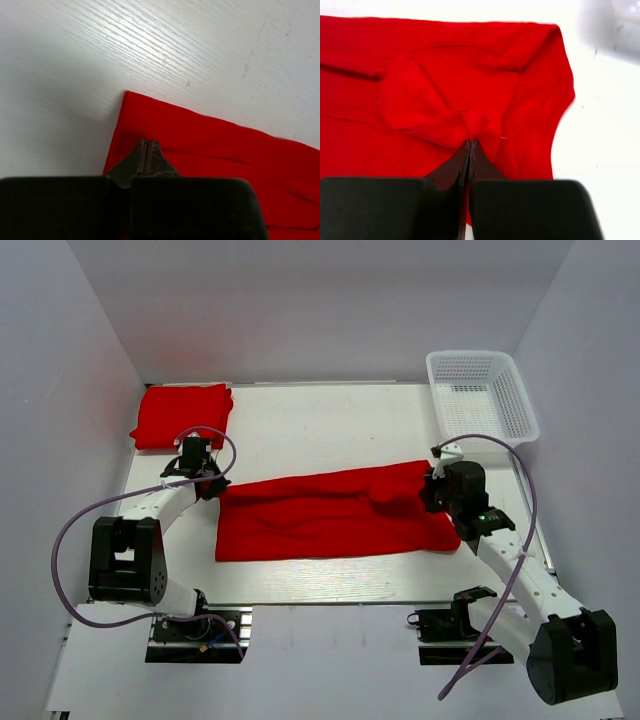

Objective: Fold and stack the t-shirts
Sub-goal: Fold the other side of the tshirt into a rectangle, then rotate the tshirt 90 degrees, then grab the bottom of the folded rectangular tshirt with both arms, then fold the folded rectangular tshirt in 1/3 of the way

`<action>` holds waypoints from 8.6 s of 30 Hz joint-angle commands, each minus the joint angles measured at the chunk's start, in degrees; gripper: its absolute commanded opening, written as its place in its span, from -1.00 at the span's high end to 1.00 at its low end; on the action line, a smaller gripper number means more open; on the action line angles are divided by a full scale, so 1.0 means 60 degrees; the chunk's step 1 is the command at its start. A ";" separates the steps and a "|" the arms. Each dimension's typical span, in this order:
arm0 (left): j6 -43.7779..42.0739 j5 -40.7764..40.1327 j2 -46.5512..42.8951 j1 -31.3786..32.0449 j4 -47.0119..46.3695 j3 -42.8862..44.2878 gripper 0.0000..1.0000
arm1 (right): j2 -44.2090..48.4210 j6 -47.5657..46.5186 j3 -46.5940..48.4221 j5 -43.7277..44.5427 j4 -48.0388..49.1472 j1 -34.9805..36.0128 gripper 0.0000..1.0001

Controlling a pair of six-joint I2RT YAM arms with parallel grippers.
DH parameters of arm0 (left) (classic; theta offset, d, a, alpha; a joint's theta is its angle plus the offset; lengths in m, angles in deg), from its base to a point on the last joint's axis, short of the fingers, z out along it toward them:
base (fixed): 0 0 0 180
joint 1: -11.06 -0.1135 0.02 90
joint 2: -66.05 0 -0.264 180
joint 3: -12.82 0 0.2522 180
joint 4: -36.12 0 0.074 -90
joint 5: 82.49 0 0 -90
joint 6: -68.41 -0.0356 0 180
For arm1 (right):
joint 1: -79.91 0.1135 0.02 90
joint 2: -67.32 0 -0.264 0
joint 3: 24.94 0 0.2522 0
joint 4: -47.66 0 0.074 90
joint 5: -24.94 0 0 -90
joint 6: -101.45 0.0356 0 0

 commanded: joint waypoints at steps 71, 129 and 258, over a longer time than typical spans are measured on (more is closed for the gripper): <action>0.0736 -0.0885 -0.1220 0.1986 0.5807 0.0570 -0.52 | -0.3291 0.4571 0.0990 0.1415 -0.2015 -0.0109 -0.81; 0.2097 -0.2930 -0.1380 0.7333 0.7991 0.4439 -1.00 | -0.9127 0.2096 0.9767 -0.0680 -0.2016 0.2130 -0.81; 0.1675 -0.0691 0.0082 0.6602 0.3272 0.2693 1.00 | -0.4389 0.3342 0.3301 -0.2541 -0.2191 0.1869 1.00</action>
